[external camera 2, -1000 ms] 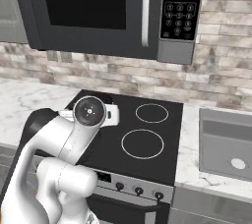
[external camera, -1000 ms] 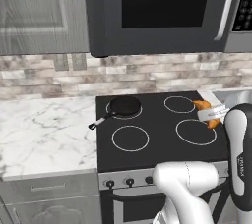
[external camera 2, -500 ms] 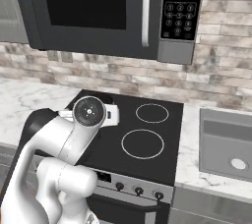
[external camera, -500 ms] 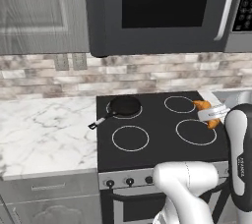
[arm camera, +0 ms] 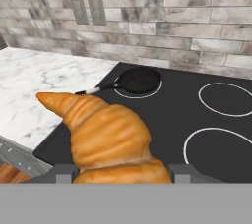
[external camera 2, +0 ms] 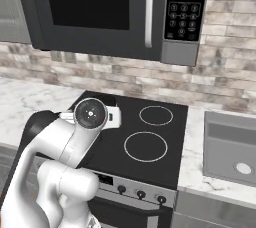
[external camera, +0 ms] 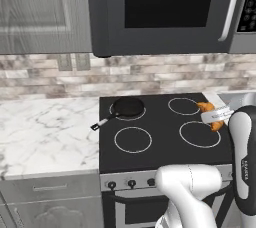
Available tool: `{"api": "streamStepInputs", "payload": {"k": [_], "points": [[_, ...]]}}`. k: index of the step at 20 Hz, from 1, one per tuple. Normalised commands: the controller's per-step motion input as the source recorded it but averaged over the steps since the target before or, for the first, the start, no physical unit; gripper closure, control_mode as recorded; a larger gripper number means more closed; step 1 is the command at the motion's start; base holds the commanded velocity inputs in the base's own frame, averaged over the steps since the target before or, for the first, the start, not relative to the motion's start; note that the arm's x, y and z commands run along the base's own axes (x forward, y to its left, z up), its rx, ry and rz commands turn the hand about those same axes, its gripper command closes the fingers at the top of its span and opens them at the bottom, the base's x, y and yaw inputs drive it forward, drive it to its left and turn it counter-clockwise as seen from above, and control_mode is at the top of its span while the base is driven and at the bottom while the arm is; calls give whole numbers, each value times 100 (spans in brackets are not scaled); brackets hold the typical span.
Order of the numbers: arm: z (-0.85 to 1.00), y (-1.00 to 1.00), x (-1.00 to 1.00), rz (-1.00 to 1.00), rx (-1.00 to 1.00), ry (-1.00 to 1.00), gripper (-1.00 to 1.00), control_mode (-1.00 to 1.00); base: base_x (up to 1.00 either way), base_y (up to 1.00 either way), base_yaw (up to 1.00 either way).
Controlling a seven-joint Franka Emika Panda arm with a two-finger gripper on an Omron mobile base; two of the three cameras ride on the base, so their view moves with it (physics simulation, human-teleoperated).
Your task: Pick the croissant and place it on the pan. Then turn on the stove to warm the croissant.
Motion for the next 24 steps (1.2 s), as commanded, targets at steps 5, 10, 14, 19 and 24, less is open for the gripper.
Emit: {"api": "streamStepInputs", "payload": {"k": [5,10,14,19,24], "points": [[0,0,0,0,0,0,100,100,26,-2,9],[0,0,0,0,0,0,100,100,16,2,1],[0,0,0,0,0,0,100,100,11,1,0],[0,0,0,0,0,0,100,100,4,0,0],[0,0,0,0,0,0,100,-100,0,0,0]]}}
